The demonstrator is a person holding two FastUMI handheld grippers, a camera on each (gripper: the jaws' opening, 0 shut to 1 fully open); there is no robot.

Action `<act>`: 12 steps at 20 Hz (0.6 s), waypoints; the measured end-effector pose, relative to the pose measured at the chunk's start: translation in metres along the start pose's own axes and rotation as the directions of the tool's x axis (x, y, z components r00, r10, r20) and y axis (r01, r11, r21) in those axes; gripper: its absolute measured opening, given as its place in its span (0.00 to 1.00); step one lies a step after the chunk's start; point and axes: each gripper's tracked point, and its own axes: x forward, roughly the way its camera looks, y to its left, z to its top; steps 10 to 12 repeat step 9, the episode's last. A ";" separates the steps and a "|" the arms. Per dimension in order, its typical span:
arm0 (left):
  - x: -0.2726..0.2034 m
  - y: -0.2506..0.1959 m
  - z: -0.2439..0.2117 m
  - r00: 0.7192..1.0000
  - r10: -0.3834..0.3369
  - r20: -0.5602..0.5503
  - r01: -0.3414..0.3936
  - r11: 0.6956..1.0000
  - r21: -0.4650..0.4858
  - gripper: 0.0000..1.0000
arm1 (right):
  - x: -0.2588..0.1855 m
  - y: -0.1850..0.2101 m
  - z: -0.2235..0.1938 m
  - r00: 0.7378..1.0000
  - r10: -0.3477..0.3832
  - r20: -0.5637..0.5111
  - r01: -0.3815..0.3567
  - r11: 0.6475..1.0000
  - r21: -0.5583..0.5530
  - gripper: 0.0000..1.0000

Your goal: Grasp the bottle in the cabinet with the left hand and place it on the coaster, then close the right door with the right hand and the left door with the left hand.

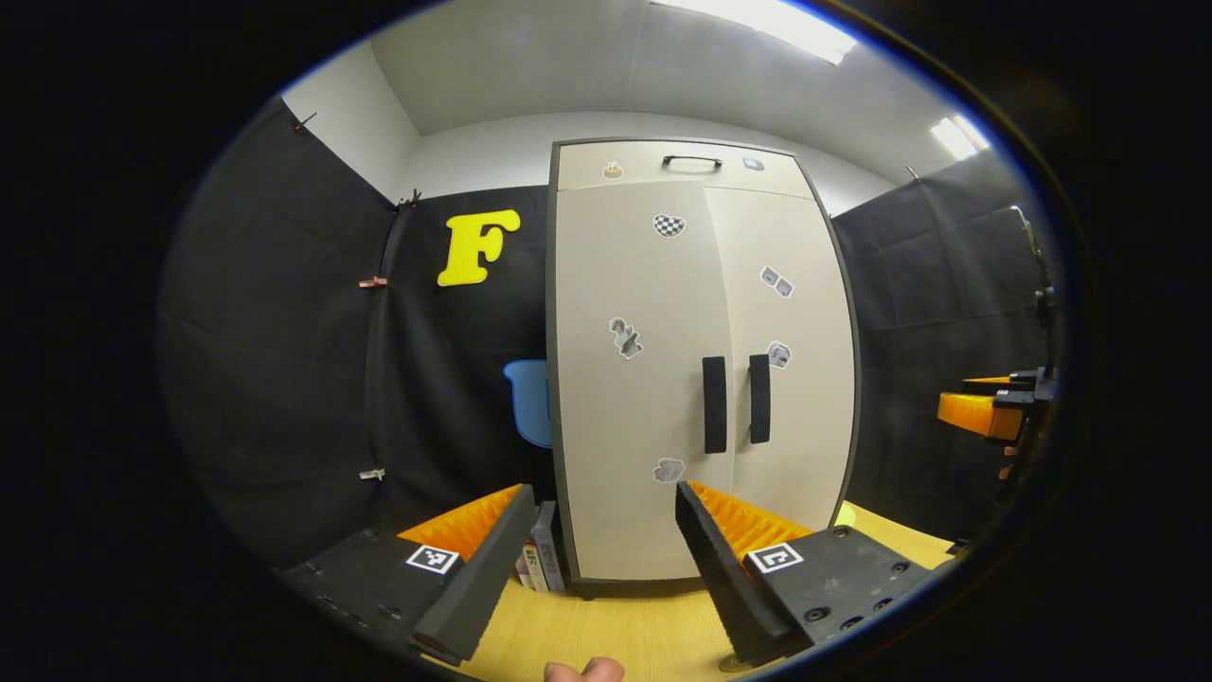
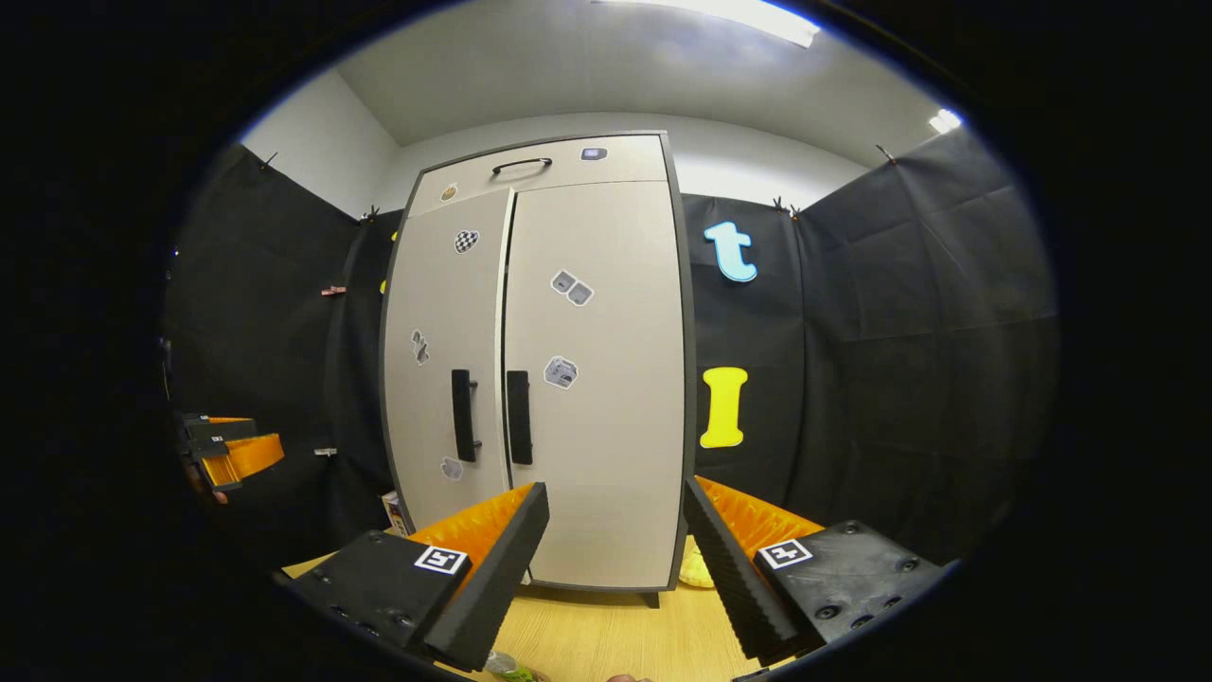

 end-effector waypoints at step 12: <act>-0.003 0.004 0.000 1.000 -0.003 0.002 0.003 1.000 0.005 0.95 | 0.001 0.015 -0.002 1.000 0.023 -0.009 -0.023 1.000 -0.019 0.95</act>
